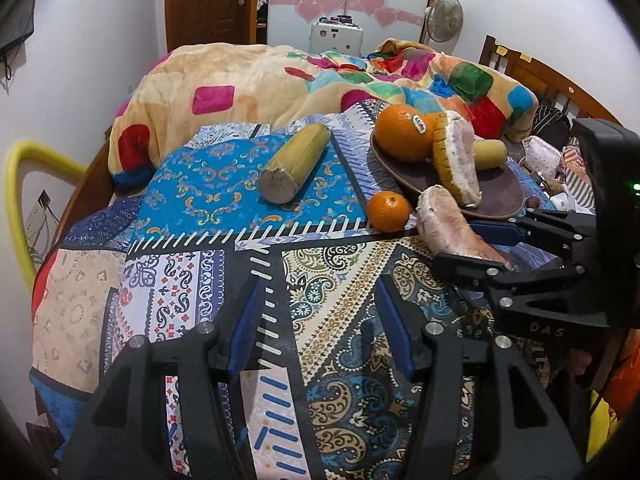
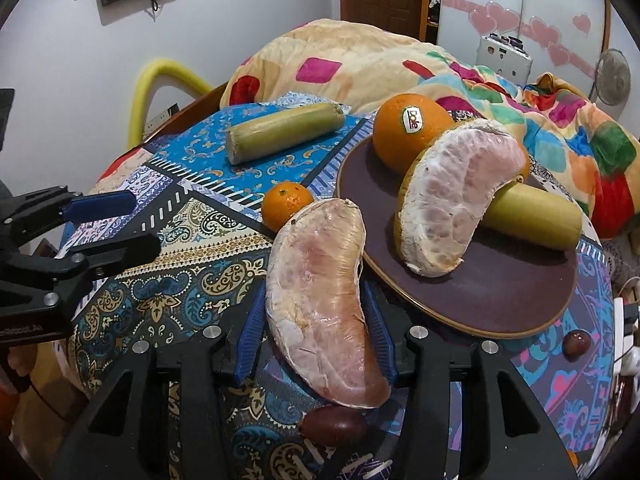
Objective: Organize fruits
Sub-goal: 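Grasp the second pomelo segment with the right tool, then carry the pomelo segment toward the plate with the right tool while the left tool grasps the other yellow cylinder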
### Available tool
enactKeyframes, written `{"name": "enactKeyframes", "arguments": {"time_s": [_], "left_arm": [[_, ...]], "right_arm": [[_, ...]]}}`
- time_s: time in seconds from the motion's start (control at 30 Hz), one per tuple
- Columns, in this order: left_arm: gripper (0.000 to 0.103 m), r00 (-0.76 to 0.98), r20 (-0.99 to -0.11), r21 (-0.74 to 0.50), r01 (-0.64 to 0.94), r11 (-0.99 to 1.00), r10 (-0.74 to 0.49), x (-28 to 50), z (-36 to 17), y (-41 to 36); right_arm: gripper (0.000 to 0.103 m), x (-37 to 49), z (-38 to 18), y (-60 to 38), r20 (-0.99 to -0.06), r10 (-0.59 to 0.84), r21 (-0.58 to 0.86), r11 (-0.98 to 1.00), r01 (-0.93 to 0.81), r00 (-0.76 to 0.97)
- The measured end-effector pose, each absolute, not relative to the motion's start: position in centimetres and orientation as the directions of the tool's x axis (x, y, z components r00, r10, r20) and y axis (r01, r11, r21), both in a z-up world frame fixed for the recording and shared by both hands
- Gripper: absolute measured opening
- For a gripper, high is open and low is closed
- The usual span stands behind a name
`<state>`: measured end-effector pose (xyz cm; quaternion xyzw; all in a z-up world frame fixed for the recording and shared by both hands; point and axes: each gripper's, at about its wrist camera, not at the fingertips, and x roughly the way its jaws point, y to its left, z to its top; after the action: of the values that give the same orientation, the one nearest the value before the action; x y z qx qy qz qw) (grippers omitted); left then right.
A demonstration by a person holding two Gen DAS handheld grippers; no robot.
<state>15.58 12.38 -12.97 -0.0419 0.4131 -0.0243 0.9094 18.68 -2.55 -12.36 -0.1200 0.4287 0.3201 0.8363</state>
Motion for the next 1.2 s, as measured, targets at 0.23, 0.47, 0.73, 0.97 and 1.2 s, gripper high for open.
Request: {"name": "enactKeyframes", "arguments": {"time_s": [0.23, 0.47, 0.73, 0.97, 1.2], "left_arm": [[0.057, 0.665, -0.745, -0.084, 0.001, 0.996, -0.064, 15.8, -12.4, 12.5], [0.057, 0.684, -0.728, -0.067, -0.013, 0.998, -0.040, 17.1, -11.0, 12.6], [0.061, 0.696, -0.718, -0.024, -0.018, 1.000, -0.005, 20.9, -10.0, 12.6], [0.061, 0.661, -0.750, 0.024, -0.003, 1.000, 0.020, 25.9, -11.1, 12.6], [0.060, 0.605, -0.796, 0.022, 0.019, 1.000, 0.006, 30.4, -13.2, 12.9]], "right_arm": [[0.042, 18.0, -11.6, -2.8, -0.772, 0.451, 0.079, 0.767, -0.637, 0.448], [0.041, 18.1, -8.7, -4.0, -0.721, 0.487, 0.093, 0.773, -0.627, 0.493], [0.041, 20.4, -5.9, -6.3, -0.670, 0.472, 0.080, 0.814, -0.576, 0.574], [0.041, 22.6, -5.6, -8.0, -0.661, 0.438, 0.058, 0.839, -0.540, 0.609], [0.041, 24.4, -6.3, -8.8, -0.670, 0.413, 0.037, 0.848, -0.528, 0.617]]}}
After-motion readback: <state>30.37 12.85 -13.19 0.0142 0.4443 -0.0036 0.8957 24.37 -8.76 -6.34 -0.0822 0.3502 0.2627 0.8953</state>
